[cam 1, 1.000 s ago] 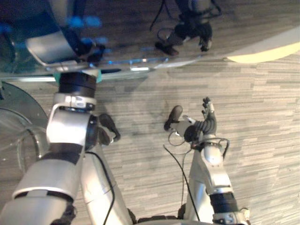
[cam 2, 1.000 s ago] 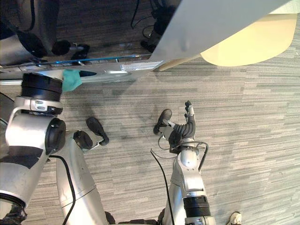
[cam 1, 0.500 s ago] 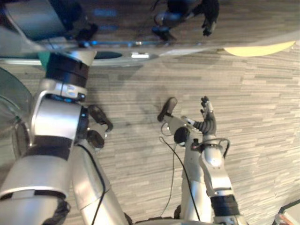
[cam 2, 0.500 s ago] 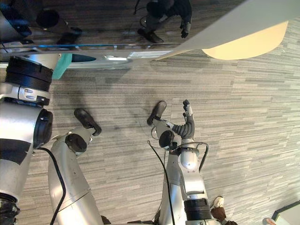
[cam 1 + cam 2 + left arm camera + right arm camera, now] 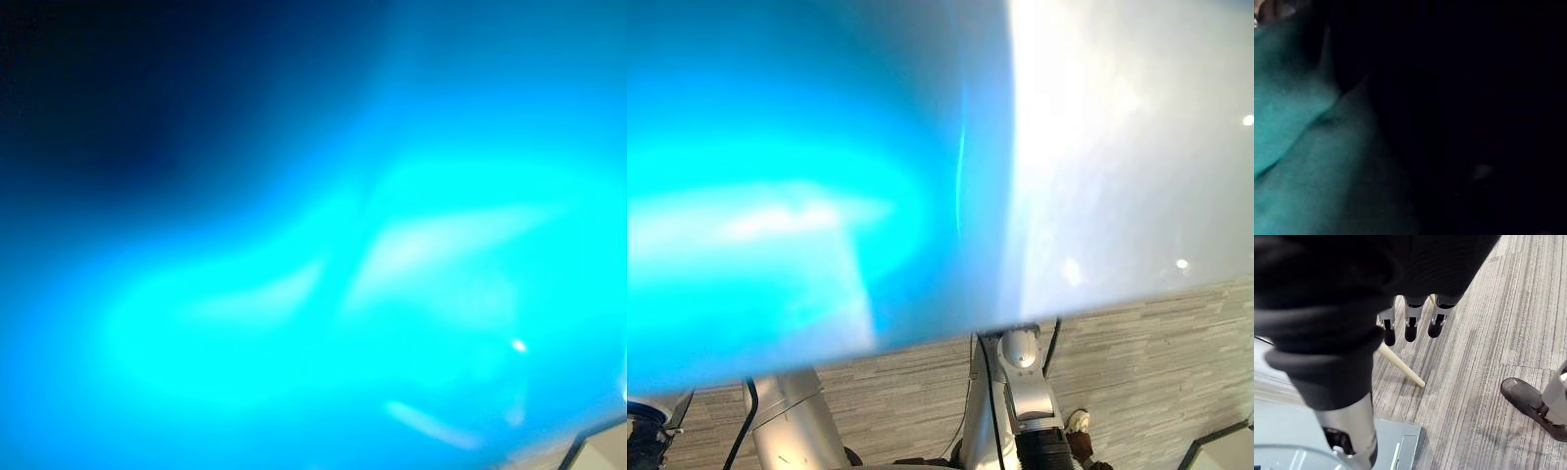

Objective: Pick up the laundry basket with both hands and put the clothes into the washing machine.

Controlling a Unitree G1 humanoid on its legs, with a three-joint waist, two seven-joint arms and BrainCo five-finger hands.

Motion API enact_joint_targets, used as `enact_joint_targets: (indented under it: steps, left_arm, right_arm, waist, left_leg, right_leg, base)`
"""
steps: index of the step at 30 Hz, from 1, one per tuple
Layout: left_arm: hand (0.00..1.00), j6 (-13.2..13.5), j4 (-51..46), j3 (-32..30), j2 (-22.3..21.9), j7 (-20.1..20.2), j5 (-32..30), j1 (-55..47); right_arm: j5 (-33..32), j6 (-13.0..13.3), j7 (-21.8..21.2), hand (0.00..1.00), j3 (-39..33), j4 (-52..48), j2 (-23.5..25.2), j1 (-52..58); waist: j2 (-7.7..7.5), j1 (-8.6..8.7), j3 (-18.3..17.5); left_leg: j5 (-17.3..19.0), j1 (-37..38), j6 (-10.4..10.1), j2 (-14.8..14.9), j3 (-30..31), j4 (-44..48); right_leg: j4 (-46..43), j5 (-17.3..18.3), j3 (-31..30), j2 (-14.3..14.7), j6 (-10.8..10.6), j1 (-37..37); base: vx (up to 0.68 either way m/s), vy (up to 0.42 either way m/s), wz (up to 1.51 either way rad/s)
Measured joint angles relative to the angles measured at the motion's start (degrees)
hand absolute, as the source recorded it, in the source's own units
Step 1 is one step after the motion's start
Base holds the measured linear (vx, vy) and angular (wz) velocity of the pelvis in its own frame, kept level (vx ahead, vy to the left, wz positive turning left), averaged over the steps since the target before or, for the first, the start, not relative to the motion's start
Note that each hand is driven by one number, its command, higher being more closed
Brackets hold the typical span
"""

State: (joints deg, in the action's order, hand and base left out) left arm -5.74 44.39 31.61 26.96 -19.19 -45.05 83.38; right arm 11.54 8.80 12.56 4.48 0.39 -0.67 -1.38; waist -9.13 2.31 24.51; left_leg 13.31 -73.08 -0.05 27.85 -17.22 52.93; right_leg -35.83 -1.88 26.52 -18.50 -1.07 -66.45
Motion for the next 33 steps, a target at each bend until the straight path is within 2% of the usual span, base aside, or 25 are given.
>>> enact_joint_targets:
  steps: [3, 5, 6, 7, 8, 9, 10, 11, 12, 13, 15, 17, 18, 19, 21, 22, 23, 25, 27, 28, 33]
  left_arm:
    - [0.00, -1.7, 0.0, -3.9, -2.1, -3.1, -0.4, -4.4]
    - [0.00, -1.3, 0.2, -12.9, -5.2, -3.2, 4.9, -8.9]
    - [0.00, -1.0, 0.2, -15.3, -5.9, -3.0, 7.9, -10.2]
    - [0.00, -0.6, 0.8, -20.0, -7.5, -1.6, 16.0, -12.2]
    - [0.00, 0.5, 2.0, -22.7, -9.0, -1.0, 26.9, -13.8]
    - [0.00, 1.6, 3.3, -23.3, -8.9, -0.9, 31.0, -14.6]
    - [0.00, 2.5, 4.5, -24.6, -8.9, -0.9, 40.8, -16.2]
    - [0.00, 4.3, 4.4, -25.7, -9.1, -0.9, 53.8, -17.7]
    - [0.00, 5.4, 4.1, -26.3, -9.1, -0.8, 59.0, -18.6]
    - [0.00, 7.8, 0.6, -27.5, -9.2, -0.9, 66.8, -21.8]
    - [0.00, 11.0, -5.3, -28.3, -9.3, -1.1, 71.5, -28.2]
    - [0.00, 12.6, -10.1, -29.4, -10.8, -1.0, 71.2, -34.1]
    - [0.00, 13.3, -12.9, -29.4, -11.9, -0.8, 69.4, -38.0]
    - [0.00, 13.6, -15.1, -29.4, -13.2, -0.8, 66.2, -41.9]
    - [0.00, 13.6, -18.0, -29.3, -15.3, -0.8, 60.7, -47.5]
    - [0.00, 13.6, -19.6, -29.3, -16.4, -0.9, 57.3, -51.1]
    - [0.00, 13.6, -20.4, -29.3, -17.0, -0.9, 56.0, -52.9]
    - [0.00, 13.5, -22.7, -29.2, -18.7, -0.9, 51.3, -60.1]
    - [0.00, 13.3, -23.5, -29.2, -20.0, -1.0, 48.1, -63.4]
    - [0.00, 12.7, -23.7, -29.0, -21.7, -0.8, 44.1, -67.5]
    - [0.00, 11.6, -23.3, -27.6, -23.6, 0.5, 38.5, -75.2]
  right_arm:
    - [0.3, 0.2, 0.0, 0.00, 1.3, 1.2, -0.6, 0.8]
    - [0.3, 0.2, 0.0, 0.00, 1.3, 0.6, -1.1, 2.0]
    - [0.3, -0.1, 0.0, 0.00, 1.3, 0.6, -1.2, 2.2]
    - [0.3, -0.7, -0.2, 0.00, 1.3, 0.6, -1.6, 2.9]
    - [0.3, -1.6, -0.6, 0.00, 1.6, 0.6, -2.2, 3.7]
    - [0.3, -2.1, -0.8, 0.00, 2.0, 0.6, -2.5, 3.7]
    - [0.3, -2.8, -1.5, 0.00, 2.5, 0.6, -3.0, 3.8]
    - [0.2, -3.3, -1.6, 0.00, 2.6, 0.5, -3.3, 3.7]
    - [0.2, -3.6, -1.6, 0.00, 2.7, 0.5, -3.3, 3.7]
    - [0.2, -4.4, -1.5, 0.00, 2.9, 0.5, -3.3, 3.3]
    - [0.1, -4.9, -1.3, 0.00, 3.3, 0.4, -3.3, 3.4]
    - [0.1, -5.0, -1.0, 0.00, 3.2, 0.4, -3.4, 3.4]
    - [0.1, -4.9, -0.9, 0.00, 3.2, 0.4, -3.4, 3.4]
    - [0.3, -4.9, -0.9, 0.00, 3.2, 0.4, -3.7, 3.5]
    - [0.4, -4.9, -0.9, 0.00, 3.1, 0.6, -4.2, 3.6]
    - [0.5, -4.9, -0.7, 0.00, 2.8, 0.9, -4.2, 3.6]
    - [0.6, -4.9, -0.5, 0.00, 2.7, 1.1, -4.2, 3.6]
    - [1.1, -4.9, -0.1, 0.00, 2.1, 2.2, -4.1, 3.6]
    - [1.6, -4.9, 0.0, 0.00, 1.9, 3.6, -4.1, 3.6]
    - [2.1, -5.0, 0.1, 0.00, 1.4, 5.1, -4.1, 3.7]
    - [2.1, -5.1, 1.0, 0.00, 0.7, 10.1, -3.5, 3.5]
  waist:
    - [0.31, -0.02, 0.2]
    - [0.40, -0.04, 0.3]
    - [0.41, -0.02, 0.3]
    - [0.40, 0.05, 0.3]
    - [0.40, -0.18, 0.3]
    - [0.39, -0.05, 0.3]
    - [0.39, -0.04, 0.3]
    - [0.39, -0.27, 0.3]
    - [0.39, -0.54, 0.3]
    - [0.42, -0.45, 0.3]
    - [0.53, -0.55, 0.2]
    - [0.77, -1.18, 0.2]
    - [0.92, -1.66, 0.2]
    - [1.79, -1.90, -0.3]
    - [3.14, -2.45, -0.9]
    - [3.66, -3.34, -1.1]
    - [3.96, -3.56, -1.3]
    - [4.85, -3.58, -1.6]
    - [4.99, -3.66, -1.6]
    - [5.73, -3.84, -2.0]
    - [6.84, -5.37, -2.7]
  left_leg:
    - [-0.6, 3.6, -0.3, -0.9, -0.4, -2.4]
    - [-0.7, 5.8, -0.5, -1.1, -0.5, -3.6]
    - [-0.8, 6.6, -0.5, -1.4, -0.5, -4.3]
    - [-1.3, 8.5, -0.8, -2.1, -0.7, -5.8]
    - [-1.8, 10.9, -1.0, -2.6, -1.2, -7.6]
    - [-2.1, 12.0, -1.3, -2.9, -1.4, -8.5]
    - [-2.5, 13.4, -1.6, -3.0, -1.6, -9.6]
    - [-2.9, 14.3, -1.8, -3.0, -1.7, -10.4]
    - [-3.1, 14.6, -1.8, -3.1, -1.6, -10.8]
    - [-3.4, 15.4, -2.1, -3.1, -1.3, -11.3]
    - [-3.6, 17.0, -2.5, -3.4, -0.5, -12.1]
    - [-4.0, 18.9, -2.9, -4.1, -0.2, -13.4]
    - [-4.1, 20.0, -3.0, -4.3, -0.2, -14.1]
    - [-4.4, 20.3, -3.2, -4.7, 0.1, -14.6]
    - [-4.6, 20.4, -3.2, -5.0, 0.3, -14.9]
    - [-4.6, 20.7, -3.2, -5.1, 0.4, -14.8]
    - [-4.6, 20.7, -3.2, -5.1, 0.5, -14.8]
    - [-4.8, 21.1, -3.5, -5.7, 1.8, -14.8]
    - [-4.8, 21.8, -3.6, -6.0, 2.2, -14.9]
    - [-4.8, 22.2, -3.7, -6.1, 3.0, -15.0]
    - [-5.6, 25.4, -4.7, -7.1, 2.9, -17.0]
  right_leg:
    - [1.2, 0.0, 0.5, -0.3, 0.0, 3.0]
    - [2.5, 0.0, 1.4, 0.0, 0.0, 5.5]
    - [3.0, 0.0, 1.5, 0.1, 0.0, 6.3]
    - [4.2, 0.0, 1.6, 0.1, 0.0, 7.9]
    - [5.7, 0.0, 1.7, 0.4, 0.0, 9.9]
    - [6.5, 0.0, 1.7, 0.5, -0.1, 11.0]
    - [7.8, -0.2, 1.8, 1.0, -0.3, 12.4]
    - [8.7, -0.4, 1.8, 1.4, -0.4, 13.1]
    - [8.9, -0.4, 1.8, 1.5, -0.4, 13.4]
    - [9.0, -0.4, 2.1, 1.7, -0.4, 14.3]
    - [9.1, -0.4, 2.1, 1.9, -0.4, 15.6]
    - [9.2, -0.3, 2.2, 1.7, -0.4, 17.1]
    - [9.3, -0.3, 2.2, 1.7, -0.4, 18.0]
    - [9.8, -0.2, 2.6, 1.6, -0.6, 18.7]
    - [10.0, 0.1, 3.0, 1.4, -0.8, 19.1]
    - [9.7, 0.5, 3.1, 1.3, -0.6, 19.3]
    - [9.4, 0.7, 3.1, 1.3, -0.6, 19.3]
    - [7.3, 2.3, 3.3, 0.4, -0.5, 19.8]
    - [6.0, 3.5, 3.3, 0.0, -0.6, 20.4]
    - [4.9, 4.5, 3.6, -0.5, -0.6, 21.0]
    - [4.5, 4.6, 3.3, -0.8, -0.7, 23.1]
  base:
    - [0.01, 0.016, 0.16]
    - [0.03, 0.036, 0.05]
    - [0.03, 0.035, 0.14]
    - [0.02, 0.026, 0.21]
    - [0.03, 0.019, 0.21]
    - [0.02, 0.004, 0.11]
    - [0.00, 0.000, 0.00]
    - [0.00, 0.000, 0.00]
    - [0.00, 0.000, 0.00]
    - [0.03, 0.002, 0.01]
    - [0.04, 0.010, 0.05]
    - [0.04, 0.014, 0.12]
    - [0.03, 0.016, 0.15]
    - [0.02, 0.017, 0.19]
    - [0.00, 0.018, 0.15]
    - [-0.01, 0.010, 0.05]
    - [-0.01, -0.003, 0.09]
    - [-0.02, -0.015, 0.23]
    - [-0.02, -0.044, 0.24]
    - [-0.03, -0.064, 0.23]
    - [0.00, -0.030, 0.08]
